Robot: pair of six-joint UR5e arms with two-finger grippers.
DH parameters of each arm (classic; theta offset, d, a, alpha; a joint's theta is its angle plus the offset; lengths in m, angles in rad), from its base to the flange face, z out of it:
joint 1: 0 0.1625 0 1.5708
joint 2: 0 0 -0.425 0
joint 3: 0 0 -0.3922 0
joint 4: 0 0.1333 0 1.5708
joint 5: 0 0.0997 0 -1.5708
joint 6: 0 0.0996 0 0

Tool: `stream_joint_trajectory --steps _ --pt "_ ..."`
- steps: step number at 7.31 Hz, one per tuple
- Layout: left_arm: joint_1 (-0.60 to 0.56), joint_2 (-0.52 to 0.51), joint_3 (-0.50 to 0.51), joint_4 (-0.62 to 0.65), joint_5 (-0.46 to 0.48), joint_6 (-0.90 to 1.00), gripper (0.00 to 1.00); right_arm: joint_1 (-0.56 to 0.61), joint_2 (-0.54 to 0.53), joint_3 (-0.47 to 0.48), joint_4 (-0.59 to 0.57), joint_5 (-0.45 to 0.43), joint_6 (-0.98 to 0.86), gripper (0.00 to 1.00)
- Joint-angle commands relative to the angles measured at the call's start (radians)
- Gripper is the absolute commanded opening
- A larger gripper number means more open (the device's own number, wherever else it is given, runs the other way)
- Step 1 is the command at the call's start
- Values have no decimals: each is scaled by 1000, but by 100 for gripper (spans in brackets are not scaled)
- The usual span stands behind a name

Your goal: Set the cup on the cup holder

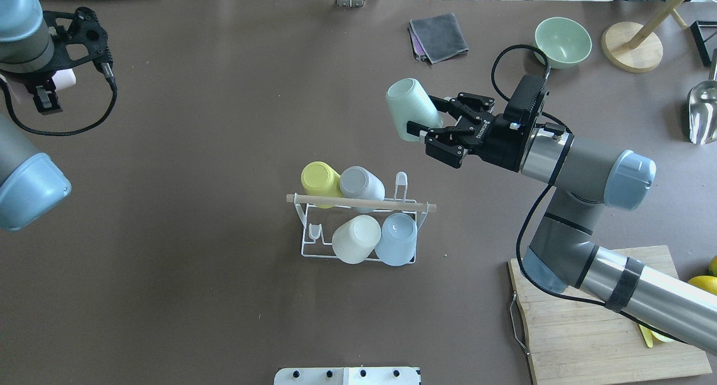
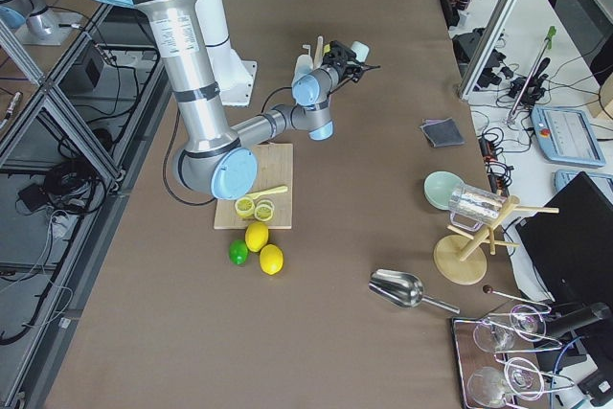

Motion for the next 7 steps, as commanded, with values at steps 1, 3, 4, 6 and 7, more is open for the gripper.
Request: stream_joint_trajectory --steps 1,3,4,6,7 --pt "0 6 -41 -59 -2 -108 43 -39 -2 17 1 -3 -55 45" --pt "3 75 -30 -291 -5 -181 43 -62 -2 18 1 4 -115 45" --pt "3 80 -8 -396 -5 -194 43 -68 -3 16 1 10 -137 45" --pt "8 126 55 -705 -5 -231 43 -70 -11 16 1 52 -155 45" --pt "11 179 110 -939 -9 -236 43 -70 -17 14 1 84 -166 45"
